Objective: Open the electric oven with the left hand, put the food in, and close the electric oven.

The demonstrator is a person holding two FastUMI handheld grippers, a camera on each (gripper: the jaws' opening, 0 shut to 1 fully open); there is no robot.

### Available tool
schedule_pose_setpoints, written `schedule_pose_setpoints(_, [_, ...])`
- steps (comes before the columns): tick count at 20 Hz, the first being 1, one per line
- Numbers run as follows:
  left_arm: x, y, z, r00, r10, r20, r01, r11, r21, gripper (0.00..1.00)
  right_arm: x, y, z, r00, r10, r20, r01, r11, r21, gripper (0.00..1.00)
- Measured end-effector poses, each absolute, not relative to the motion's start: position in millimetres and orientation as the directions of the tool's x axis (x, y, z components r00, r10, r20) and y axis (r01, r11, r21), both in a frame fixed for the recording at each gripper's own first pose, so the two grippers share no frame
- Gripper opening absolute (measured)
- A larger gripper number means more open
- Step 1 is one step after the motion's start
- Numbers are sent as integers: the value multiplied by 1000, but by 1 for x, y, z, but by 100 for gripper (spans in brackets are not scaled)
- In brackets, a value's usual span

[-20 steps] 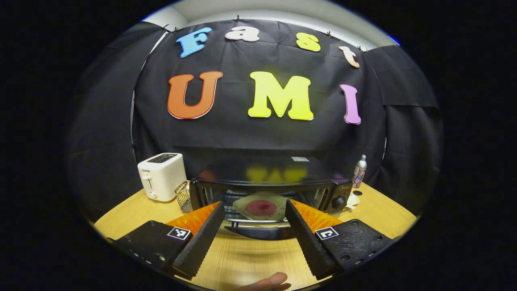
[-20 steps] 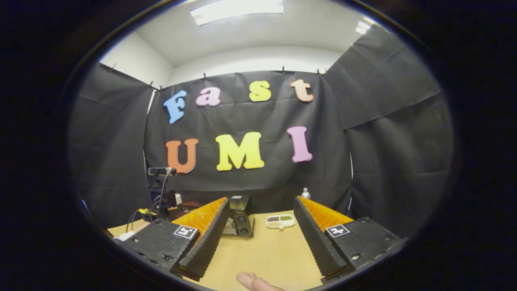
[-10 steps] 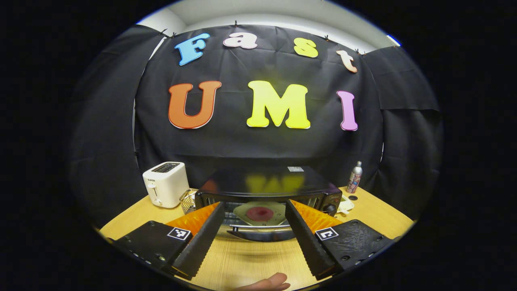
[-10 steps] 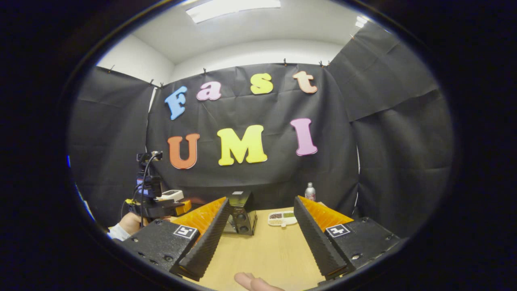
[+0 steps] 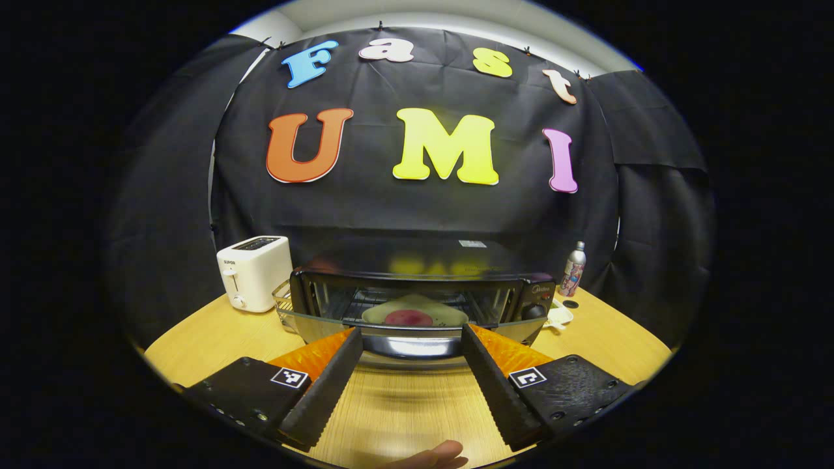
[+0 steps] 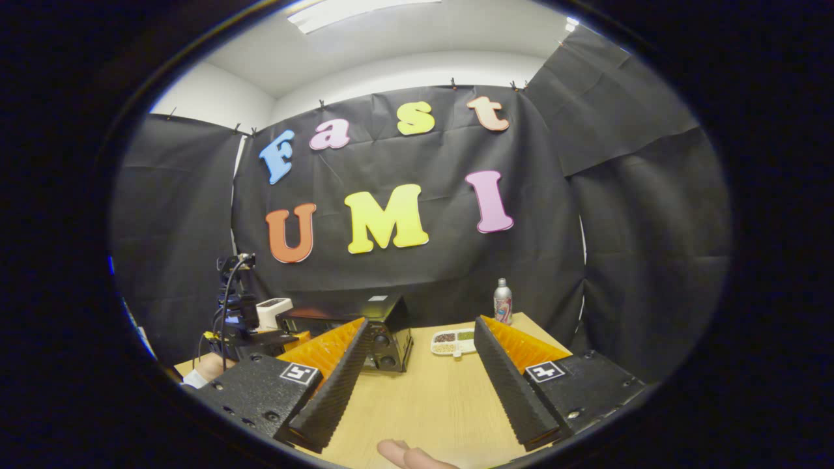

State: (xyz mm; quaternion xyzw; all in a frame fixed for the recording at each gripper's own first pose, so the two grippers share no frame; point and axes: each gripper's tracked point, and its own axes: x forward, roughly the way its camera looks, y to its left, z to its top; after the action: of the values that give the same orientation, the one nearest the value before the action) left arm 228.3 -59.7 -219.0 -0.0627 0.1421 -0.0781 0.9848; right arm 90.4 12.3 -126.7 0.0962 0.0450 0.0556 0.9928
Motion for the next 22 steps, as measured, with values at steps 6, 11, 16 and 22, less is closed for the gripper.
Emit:
schedule_pose_setpoints(6, [231, -51, -199, 956, -142, -255, 117, 987, -111, 96, 96, 26, -110, 987, 128, -99, -115, 985, 131, 96])
schedule_pose_setpoints(11, [159, -47, -158, 963, -160, -215, 132, 982, -138, 96, 46, 30, -78, 993, 111, -26, -106, 985, 139, 96])
schedule_pose_setpoints(16, [67, -38, -120, 970, -134, -203, 110, 986, -126, 96, 2, 15, -58, 999, 54, 0, -54, 990, 131, 96])
schedule_pose_setpoints(22, [-13, -36, -67, 985, -132, -107, 116, 983, -143, 96, -17, 9, -58, 1000, 21, -8, -20, 998, 63, 95])
